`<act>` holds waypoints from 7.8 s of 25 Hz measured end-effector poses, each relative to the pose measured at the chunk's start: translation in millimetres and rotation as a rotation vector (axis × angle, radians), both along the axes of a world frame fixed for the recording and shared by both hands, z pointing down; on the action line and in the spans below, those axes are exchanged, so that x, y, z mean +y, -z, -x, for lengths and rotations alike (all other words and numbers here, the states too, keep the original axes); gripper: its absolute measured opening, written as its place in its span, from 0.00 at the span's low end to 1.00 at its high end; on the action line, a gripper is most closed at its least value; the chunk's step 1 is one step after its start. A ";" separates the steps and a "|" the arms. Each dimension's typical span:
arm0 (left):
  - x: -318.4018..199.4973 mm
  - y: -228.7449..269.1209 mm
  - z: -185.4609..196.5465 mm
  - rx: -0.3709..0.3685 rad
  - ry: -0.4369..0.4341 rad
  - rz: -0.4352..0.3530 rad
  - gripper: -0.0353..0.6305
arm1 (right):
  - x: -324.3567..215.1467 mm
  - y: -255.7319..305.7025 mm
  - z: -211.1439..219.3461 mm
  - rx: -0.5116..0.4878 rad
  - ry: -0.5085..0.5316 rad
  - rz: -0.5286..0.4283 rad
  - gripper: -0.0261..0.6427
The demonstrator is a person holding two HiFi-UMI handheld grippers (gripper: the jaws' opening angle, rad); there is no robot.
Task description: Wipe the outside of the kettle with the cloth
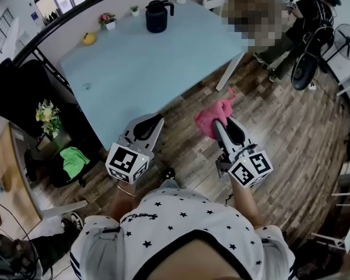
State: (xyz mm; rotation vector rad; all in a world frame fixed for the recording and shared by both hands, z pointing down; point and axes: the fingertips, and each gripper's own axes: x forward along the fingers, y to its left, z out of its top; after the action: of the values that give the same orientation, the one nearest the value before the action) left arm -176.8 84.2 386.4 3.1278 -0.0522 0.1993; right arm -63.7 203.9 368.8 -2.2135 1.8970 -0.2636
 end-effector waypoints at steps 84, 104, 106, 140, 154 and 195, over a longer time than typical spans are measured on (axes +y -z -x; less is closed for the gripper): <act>-290.2 -11.6 -242.5 -0.031 0.586 -0.013 0.11 | -393.0 -40.7 -274.7 0.064 0.586 0.074 0.20; -377.0 -50.0 -200.7 -0.015 0.688 0.068 0.11 | -580.4 -92.8 -225.4 0.267 0.550 0.249 0.20; -376.4 -51.2 -198.3 -0.013 0.690 0.081 0.11 | -597.5 -98.8 -224.5 0.276 0.537 0.270 0.20; -354.4 -44.0 -223.6 -0.059 0.881 0.094 0.11 | -620.2 -125.8 -307.1 0.252 0.513 0.306 0.19; -346.3 -34.9 -246.7 -0.088 0.884 0.064 0.11 | -621.7 -131.9 -381.1 0.223 0.407 0.323 0.19; -352.6 -46.0 -157.1 -0.113 1.015 0.092 0.11 | -645.0 -168.9 -246.4 0.225 0.491 0.321 0.18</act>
State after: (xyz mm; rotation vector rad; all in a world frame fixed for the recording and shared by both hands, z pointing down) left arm -19.7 -268.4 432.4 2.5706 -1.4875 0.3247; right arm 182.7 -441.1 537.7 -1.9834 2.6790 -0.4378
